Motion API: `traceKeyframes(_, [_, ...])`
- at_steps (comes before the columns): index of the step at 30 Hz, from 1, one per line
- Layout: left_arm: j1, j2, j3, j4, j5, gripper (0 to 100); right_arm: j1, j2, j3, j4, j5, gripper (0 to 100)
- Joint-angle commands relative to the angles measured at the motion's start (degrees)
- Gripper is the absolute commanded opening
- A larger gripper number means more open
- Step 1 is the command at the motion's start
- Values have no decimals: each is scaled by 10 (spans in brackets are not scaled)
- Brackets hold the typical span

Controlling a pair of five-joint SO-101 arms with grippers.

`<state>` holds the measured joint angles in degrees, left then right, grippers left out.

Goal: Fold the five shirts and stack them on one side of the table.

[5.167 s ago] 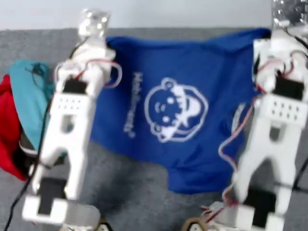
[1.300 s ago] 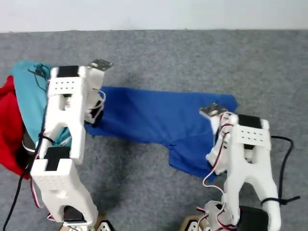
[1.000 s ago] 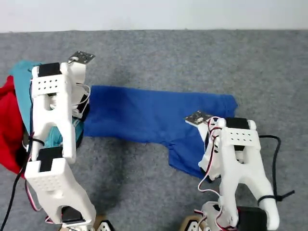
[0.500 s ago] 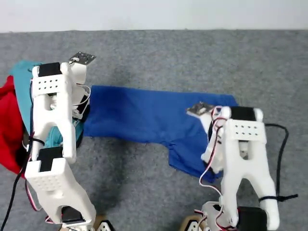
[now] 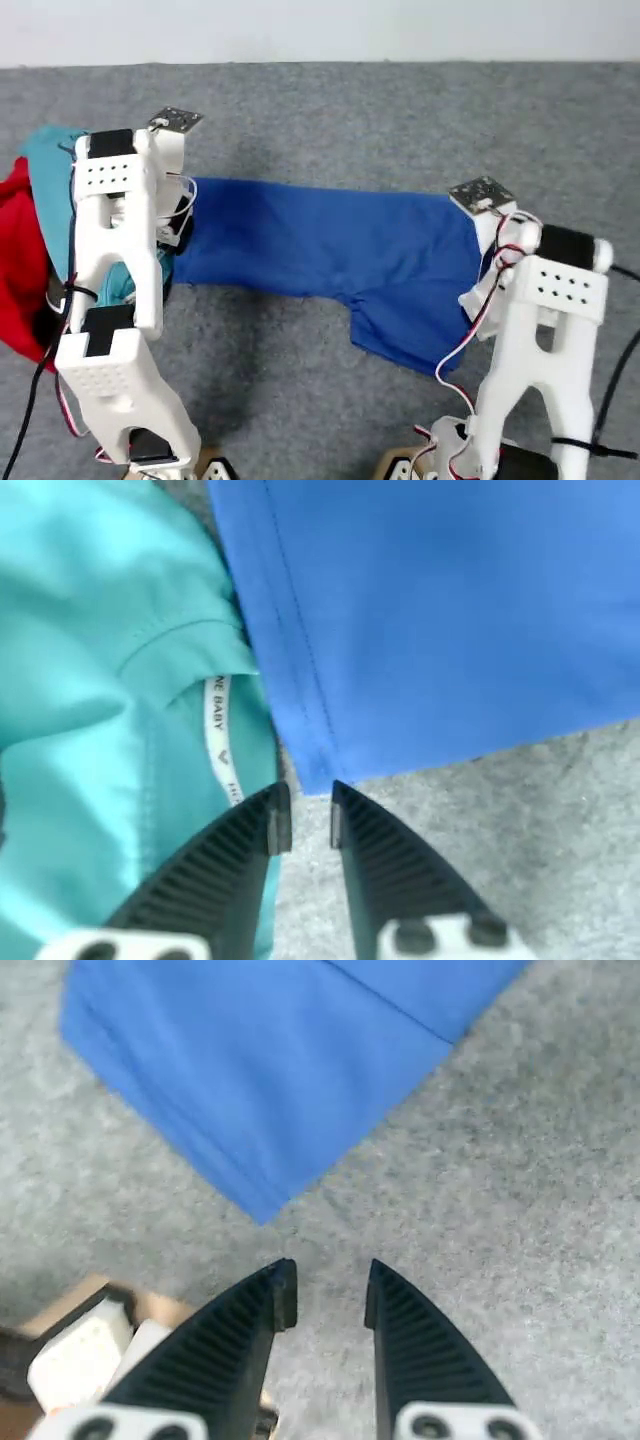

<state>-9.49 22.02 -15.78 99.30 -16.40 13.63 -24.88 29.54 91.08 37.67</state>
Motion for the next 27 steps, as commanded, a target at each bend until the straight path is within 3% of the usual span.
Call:
traceKeyframes(1, [28,-11,-2,7,13,73,-2,-22,80,-77,46,126])
traceKeyframes(7, [62,-11,18,10,13,73,-89,-69,121,-10,259,127])
traceKeyframes(12, [61,-12,41,10,13,73,-93,-91,139,-17,395,179])
traceKeyframes(15, [60,-14,55,10,13,73,-74,-90,198,-82,468,210])
traceKeyframes(20, [61,-13,59,10,13,73,-81,-95,274,-135,513,209])
traceKeyframes(27, [62,-12,59,10,13,73,-91,-91,351,-216,517,208])
